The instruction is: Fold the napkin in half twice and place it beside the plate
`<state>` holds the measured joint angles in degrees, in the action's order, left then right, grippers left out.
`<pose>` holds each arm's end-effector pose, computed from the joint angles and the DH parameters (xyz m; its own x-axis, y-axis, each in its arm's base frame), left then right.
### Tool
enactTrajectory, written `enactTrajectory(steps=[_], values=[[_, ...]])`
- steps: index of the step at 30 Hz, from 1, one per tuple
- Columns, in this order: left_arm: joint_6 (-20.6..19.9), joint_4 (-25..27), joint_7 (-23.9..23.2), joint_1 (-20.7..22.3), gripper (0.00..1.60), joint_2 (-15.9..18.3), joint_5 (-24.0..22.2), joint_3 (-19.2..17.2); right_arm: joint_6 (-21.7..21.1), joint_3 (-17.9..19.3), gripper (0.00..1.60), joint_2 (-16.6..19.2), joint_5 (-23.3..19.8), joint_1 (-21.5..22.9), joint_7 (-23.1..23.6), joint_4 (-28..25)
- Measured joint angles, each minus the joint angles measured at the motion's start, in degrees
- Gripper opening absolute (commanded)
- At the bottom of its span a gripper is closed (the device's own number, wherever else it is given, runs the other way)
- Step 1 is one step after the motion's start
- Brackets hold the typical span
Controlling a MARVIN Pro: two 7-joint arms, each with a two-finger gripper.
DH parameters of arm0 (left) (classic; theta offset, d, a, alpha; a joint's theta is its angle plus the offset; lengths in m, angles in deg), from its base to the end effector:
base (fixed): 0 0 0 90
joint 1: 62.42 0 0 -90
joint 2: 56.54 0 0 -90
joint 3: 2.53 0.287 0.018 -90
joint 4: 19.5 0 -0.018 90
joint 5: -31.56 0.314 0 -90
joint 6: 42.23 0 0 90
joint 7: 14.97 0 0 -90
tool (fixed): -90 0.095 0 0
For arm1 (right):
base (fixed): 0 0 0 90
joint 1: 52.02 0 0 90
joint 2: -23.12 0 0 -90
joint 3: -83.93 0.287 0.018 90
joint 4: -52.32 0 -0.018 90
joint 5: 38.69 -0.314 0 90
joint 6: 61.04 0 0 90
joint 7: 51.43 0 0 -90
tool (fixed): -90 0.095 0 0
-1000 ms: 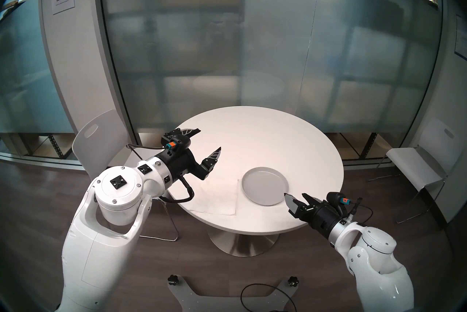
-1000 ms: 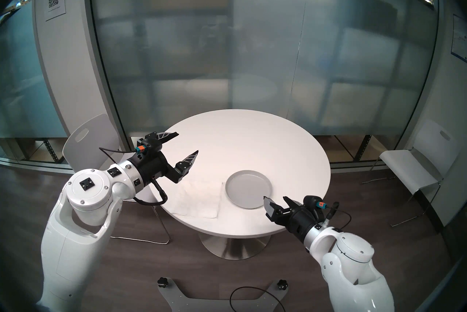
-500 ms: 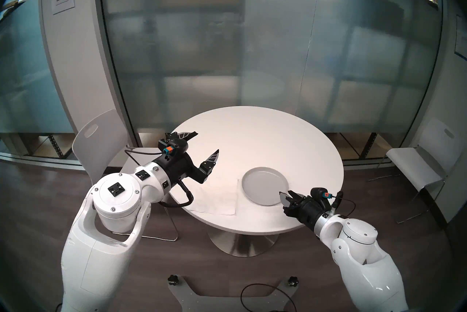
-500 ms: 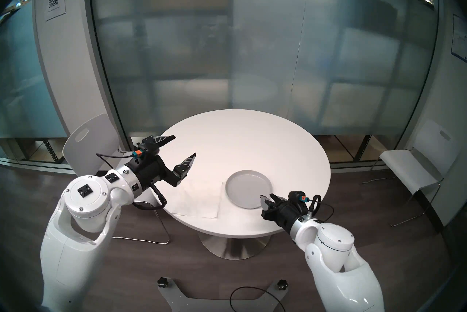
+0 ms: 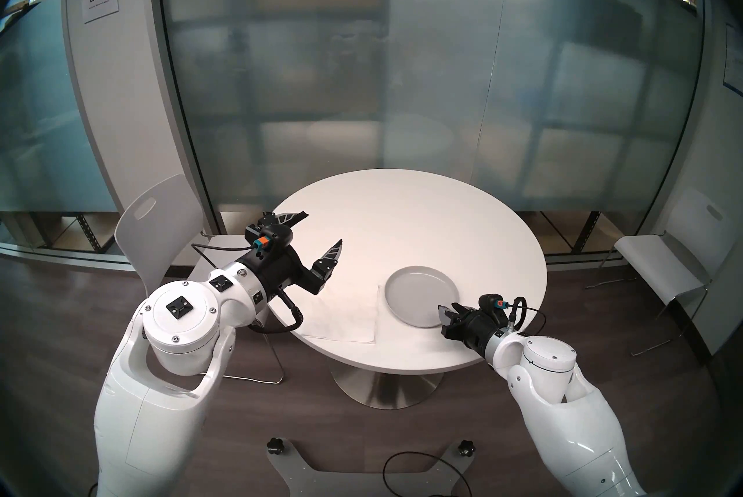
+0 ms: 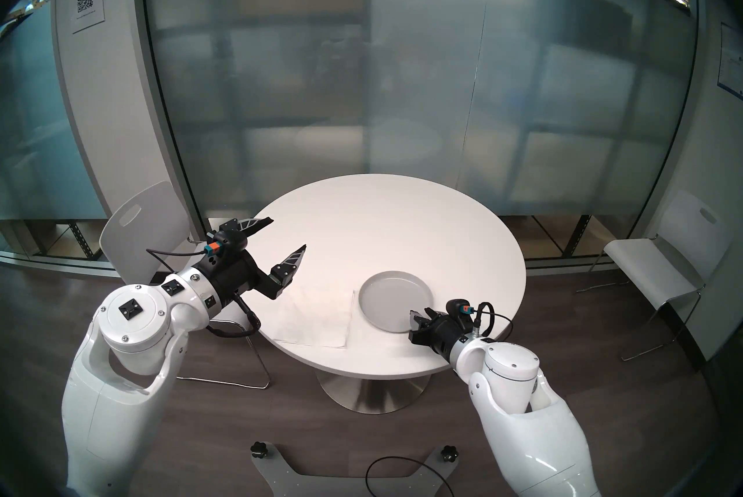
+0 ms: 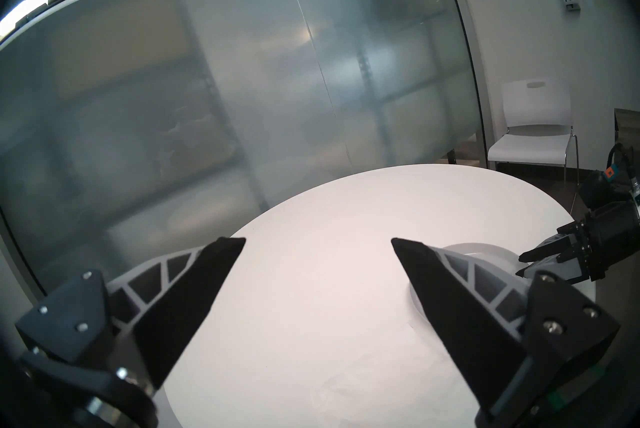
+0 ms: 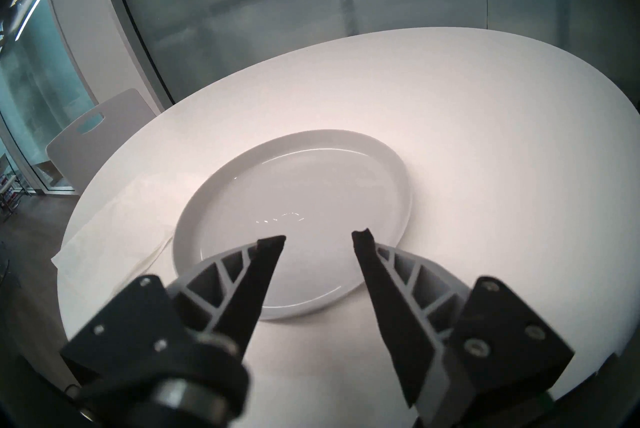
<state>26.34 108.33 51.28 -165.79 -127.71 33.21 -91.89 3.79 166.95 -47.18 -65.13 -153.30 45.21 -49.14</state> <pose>0.3292 -0.0117 -0.1746 -0.0666 -0.3319 0.9410 -0.4678 -0.8226 -0.3233 0.3525 -0.0123 -0.3428 0.4832 -0.0511 0.8740 0.2685 -0.9415 -0.2035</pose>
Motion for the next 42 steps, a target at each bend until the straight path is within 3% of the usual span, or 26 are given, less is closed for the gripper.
enactTrajectory(steps=[14,26,31,34,42], values=[[1.0,0.4,-0.1,-0.4,1.60,0.2,-0.3,-0.4,-4.5,-2.0,1.13,-0.3,2.0,6.9,3.9,5.7],[1.5,1.0,-1.1,-0.5,1.60,0.9,-0.7,-0.4,-7.7,0.9,1.30,2.1,0.0,1.9,6.4,-2.6],[1.6,1.0,-1.5,-0.2,1.60,1.0,-0.9,-0.4,-8.5,2.7,1.24,2.5,-0.5,-0.5,6.3,-5.9],[1.6,1.0,-1.7,-0.1,1.60,1.0,-0.9,-0.3,-8.8,3.0,1.30,2.5,-0.5,-1.2,5.9,-6.6],[1.6,1.1,-1.6,0.0,1.60,1.0,-1.1,-0.4,-8.8,1.4,1.26,1.7,-0.3,0.3,4.9,-5.9]])
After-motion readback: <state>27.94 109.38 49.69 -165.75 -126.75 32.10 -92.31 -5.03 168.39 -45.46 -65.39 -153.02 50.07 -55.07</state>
